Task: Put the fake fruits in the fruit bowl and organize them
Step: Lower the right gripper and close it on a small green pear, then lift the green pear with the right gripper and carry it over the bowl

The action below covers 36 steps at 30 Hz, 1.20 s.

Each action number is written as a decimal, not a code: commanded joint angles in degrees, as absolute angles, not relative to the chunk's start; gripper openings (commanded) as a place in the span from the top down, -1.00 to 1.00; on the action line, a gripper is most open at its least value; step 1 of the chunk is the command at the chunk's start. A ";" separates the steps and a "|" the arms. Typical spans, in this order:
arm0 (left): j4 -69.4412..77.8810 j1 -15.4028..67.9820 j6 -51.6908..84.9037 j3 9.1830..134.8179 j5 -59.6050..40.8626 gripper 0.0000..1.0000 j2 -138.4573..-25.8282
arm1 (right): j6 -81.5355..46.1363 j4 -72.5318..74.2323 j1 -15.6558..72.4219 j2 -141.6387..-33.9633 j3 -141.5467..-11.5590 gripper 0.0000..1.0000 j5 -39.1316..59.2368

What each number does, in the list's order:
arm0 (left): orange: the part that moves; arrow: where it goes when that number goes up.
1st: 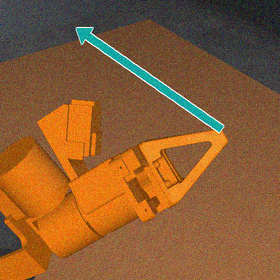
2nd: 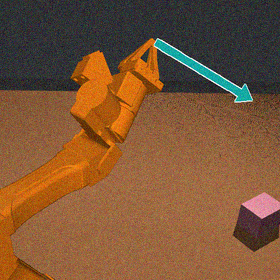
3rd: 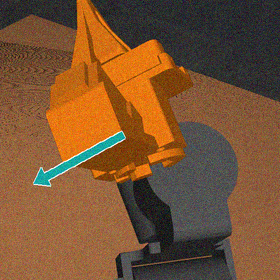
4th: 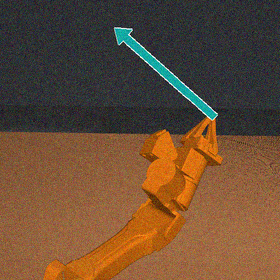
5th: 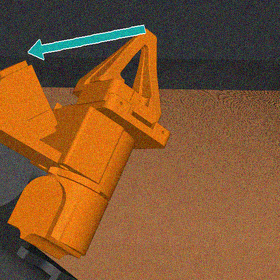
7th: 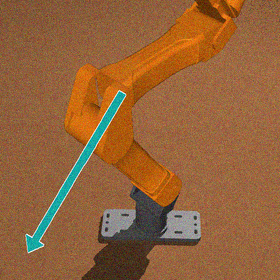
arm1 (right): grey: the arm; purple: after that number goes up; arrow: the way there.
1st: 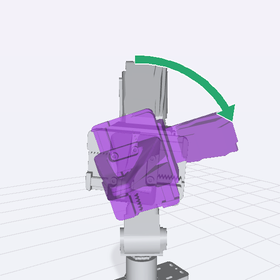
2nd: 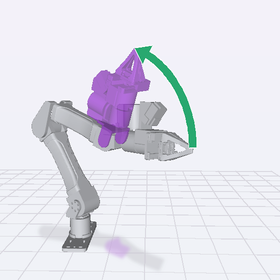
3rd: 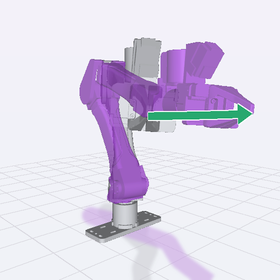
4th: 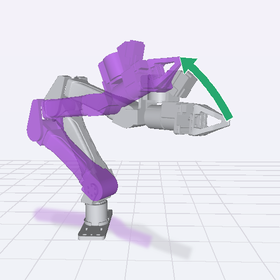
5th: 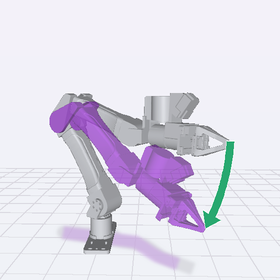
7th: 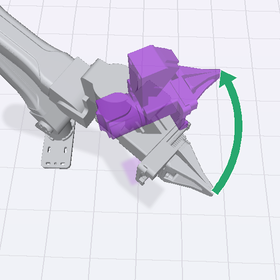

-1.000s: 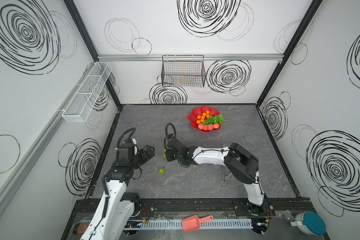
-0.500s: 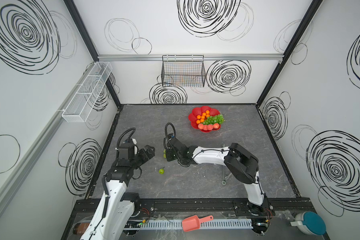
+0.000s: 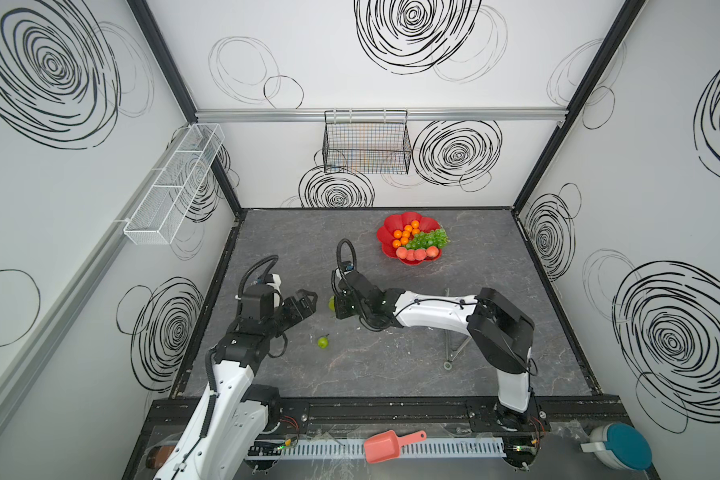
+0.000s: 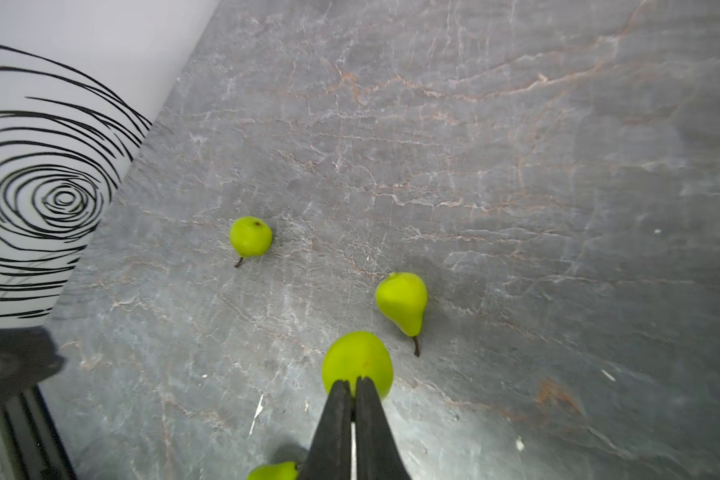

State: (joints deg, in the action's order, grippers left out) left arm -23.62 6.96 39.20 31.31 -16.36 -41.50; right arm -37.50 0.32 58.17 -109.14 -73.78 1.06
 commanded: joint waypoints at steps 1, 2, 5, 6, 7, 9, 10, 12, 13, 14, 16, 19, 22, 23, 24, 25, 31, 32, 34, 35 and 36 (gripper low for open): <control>-19.69 11.35 38.67 33.22 -13.75 -0.92 -42.31 | -38.09 0.21 58.27 -103.28 -70.25 0.85 -0.34; -18.95 13.07 38.83 33.26 -13.15 -0.92 -42.61 | -38.21 0.54 58.27 -101.79 -68.85 0.85 -0.63; -15.79 17.83 39.70 33.16 -11.78 -0.92 -44.03 | -38.67 0.99 58.05 -97.31 -64.54 0.85 -1.83; -14.88 19.18 40.01 33.18 -11.23 -0.92 -44.68 | -38.77 1.04 57.86 -95.94 -63.28 0.85 -2.33; -13.73 20.71 40.21 33.30 -10.62 -0.92 -45.58 | -38.98 0.84 57.58 -94.45 -61.93 0.85 -2.77; -11.67 23.33 40.21 33.87 -9.62 -0.92 -47.53 | -39.21 0.40 56.93 -91.64 -59.46 0.89 -3.91; -10.69 24.64 40.02 34.32 -9.03 -0.92 -48.70 | -39.41 0.19 56.42 -90.17 -58.25 0.90 -4.34; -9.31 26.77 39.50 35.50 -8.07 -0.92 -51.21 | -39.82 0.05 55.39 -87.56 -55.92 0.95 -4.86; -8.57 27.80 39.17 36.14 -7.71 -0.92 -52.48 | -40.19 0.09 54.71 -86.18 -54.76 0.98 -5.04; -7.93 28.56 38.90 36.75 -7.36 -0.92 -53.74 | -40.38 0.04 54.04 -84.95 -53.66 1.00 -5.09; -6.74 30.08 38.26 37.95 -6.97 -0.92 -55.94 | -40.53 -0.16 52.81 -82.79 -51.82 1.00 -5.40; -5.68 31.69 36.99 39.75 -5.95 -0.92 -59.02 | -40.15 -0.73 50.49 -79.64 -49.25 1.00 -5.71; -4.73 31.89 36.03 41.62 -6.15 -0.92 -62.09 | -38.97 -1.23 47.23 -76.83 -47.29 1.00 -5.08; -4.42 31.90 35.58 42.23 -6.08 -0.92 -63.22 | -38.06 -1.22 46.06 -75.75 -46.84 1.00 -4.37; -4.23 31.90 35.31 42.94 -6.16 -0.92 -64.11 | -37.20 -1.16 45.08 -74.94 -46.52 1.00 -3.99; -3.93 31.82 34.80 43.81 -6.22 -0.92 -65.26 | -36.20 -1.15 44.02 -74.02 -46.28 1.00 -3.74; -3.67 31.47 32.81 50.48 -6.41 -0.92 -72.05 | -29.16 3.04 39.22 -68.97 -44.01 1.00 -3.34; -3.69 31.21 32.55 51.81 -6.51 -0.92 -73.30 | -28.50 3.19 37.71 -68.57 -44.20 1.00 -2.15; -3.30 30.84 32.21 54.03 -6.90 -0.92 -75.51 | -27.83 2.78 35.02 -68.50 -44.85 1.00 -0.02; -3.10 30.62 32.09 55.15 -7.16 -0.92 -76.69 | -27.55 2.64 33.63 -68.61 -45.28 1.00 0.79; -2.86 30.46 31.92 56.14 -7.36 -0.92 -77.73 | -27.28 2.55 32.77 -68.81 -45.60 1.00 1.44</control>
